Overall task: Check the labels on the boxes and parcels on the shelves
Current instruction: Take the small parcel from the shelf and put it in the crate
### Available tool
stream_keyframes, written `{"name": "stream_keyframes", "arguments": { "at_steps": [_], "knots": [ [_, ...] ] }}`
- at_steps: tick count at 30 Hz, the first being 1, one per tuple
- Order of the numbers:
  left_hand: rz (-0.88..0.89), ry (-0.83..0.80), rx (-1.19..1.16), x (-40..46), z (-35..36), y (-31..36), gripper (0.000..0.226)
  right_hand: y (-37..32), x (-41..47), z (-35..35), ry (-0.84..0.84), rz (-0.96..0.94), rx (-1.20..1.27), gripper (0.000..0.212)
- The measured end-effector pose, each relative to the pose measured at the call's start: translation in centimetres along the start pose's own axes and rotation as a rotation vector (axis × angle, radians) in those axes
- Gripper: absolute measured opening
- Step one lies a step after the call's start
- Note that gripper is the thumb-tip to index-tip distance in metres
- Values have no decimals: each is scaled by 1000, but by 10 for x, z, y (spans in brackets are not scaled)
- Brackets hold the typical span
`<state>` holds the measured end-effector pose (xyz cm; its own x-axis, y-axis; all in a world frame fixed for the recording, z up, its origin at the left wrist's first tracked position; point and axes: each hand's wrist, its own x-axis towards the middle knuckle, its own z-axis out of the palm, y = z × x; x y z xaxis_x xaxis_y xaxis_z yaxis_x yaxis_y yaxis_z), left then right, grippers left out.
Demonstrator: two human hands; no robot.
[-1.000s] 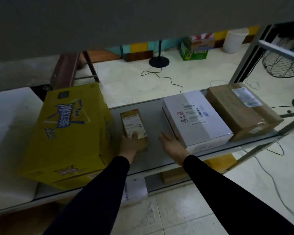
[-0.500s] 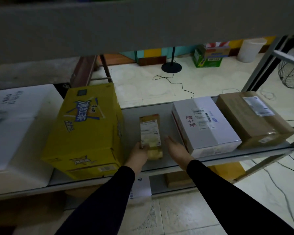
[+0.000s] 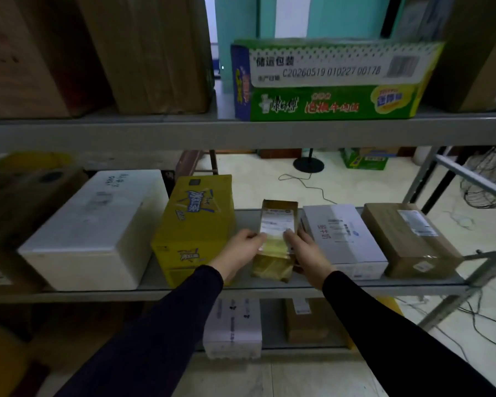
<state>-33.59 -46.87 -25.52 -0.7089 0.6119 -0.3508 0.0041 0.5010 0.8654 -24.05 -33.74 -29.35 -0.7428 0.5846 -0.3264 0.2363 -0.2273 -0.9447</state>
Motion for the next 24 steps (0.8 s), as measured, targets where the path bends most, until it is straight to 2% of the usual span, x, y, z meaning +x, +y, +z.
{"name": "stream_keyframes", "arguments": {
  "at_steps": [4,9,13,19,23,24],
  "knots": [
    [-52,-20,-173,-58,-33,-10,65,-8,-63,36,3,-55,8,36],
    [-32,-40,-317,-128,-77,-44,44,-2,-144,90,32,-143,14,28],
    [4,-76,-364,-176,-107,-66,41,5,-195,124,6,-172,0,33],
    [86,-56,-348,-225,-140,-84,55,-1,-241,151,-42,-250,-44,39],
    [162,-53,-318,-245,-152,-87,80,-12,-261,154,-73,-272,-36,28],
    [187,-52,-298,-248,-152,-86,83,-15,-265,152,-93,-271,-39,30]
  ]
}}
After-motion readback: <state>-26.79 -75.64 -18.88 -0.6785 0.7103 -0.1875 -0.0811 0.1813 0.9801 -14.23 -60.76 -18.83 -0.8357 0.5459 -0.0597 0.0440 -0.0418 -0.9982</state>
